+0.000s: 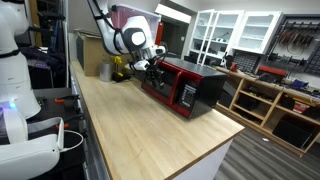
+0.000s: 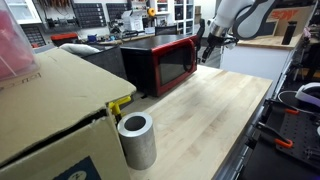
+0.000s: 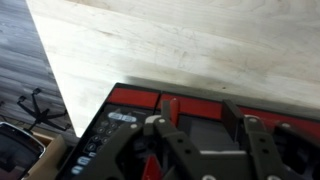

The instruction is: Open the microwave door

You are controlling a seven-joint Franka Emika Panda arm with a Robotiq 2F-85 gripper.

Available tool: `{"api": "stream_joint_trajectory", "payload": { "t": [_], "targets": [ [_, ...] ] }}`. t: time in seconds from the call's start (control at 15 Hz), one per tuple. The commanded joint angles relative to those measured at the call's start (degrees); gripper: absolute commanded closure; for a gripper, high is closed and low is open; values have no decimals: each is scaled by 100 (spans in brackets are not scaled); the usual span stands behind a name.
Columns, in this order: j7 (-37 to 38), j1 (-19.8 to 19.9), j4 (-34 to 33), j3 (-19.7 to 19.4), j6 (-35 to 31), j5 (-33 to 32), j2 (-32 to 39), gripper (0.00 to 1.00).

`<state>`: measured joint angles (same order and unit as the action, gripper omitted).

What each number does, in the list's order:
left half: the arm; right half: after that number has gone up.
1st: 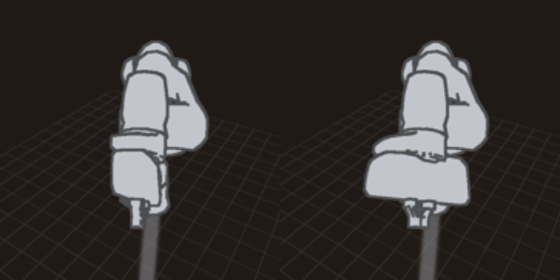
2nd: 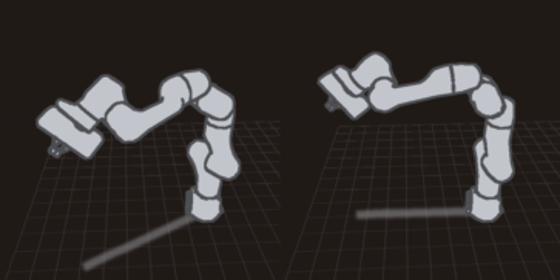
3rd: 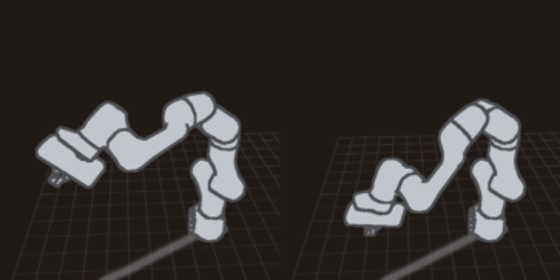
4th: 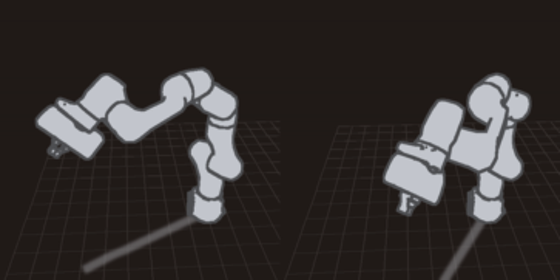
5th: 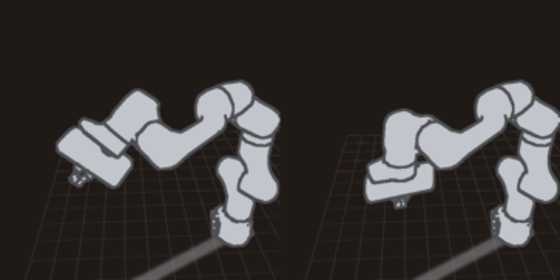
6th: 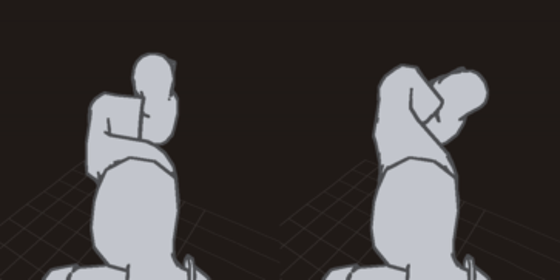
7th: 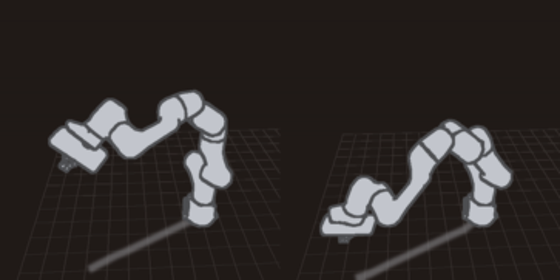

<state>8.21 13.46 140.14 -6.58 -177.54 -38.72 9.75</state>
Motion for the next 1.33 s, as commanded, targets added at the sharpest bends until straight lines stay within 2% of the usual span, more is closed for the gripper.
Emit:
{"api": "stream_joint_trajectory", "payload": {
  "t": [0.0,0.07,0.2,0.6,1.0,1.27],
  "targets": [
    [116,-20,-52,-292,-114,-305,-155,12],
    [110,-23,-128,-354,-172,-351,-109,4],
    [175,-71,-307,-452,-247,-414,35,0],
    [303,-222,-1003,-335,-140,-188,575,0],
    [257,-252,-1937,190,114,540,1332,0],
    [209,-201,-2399,189,209,688,1610,0]
  ]
}}
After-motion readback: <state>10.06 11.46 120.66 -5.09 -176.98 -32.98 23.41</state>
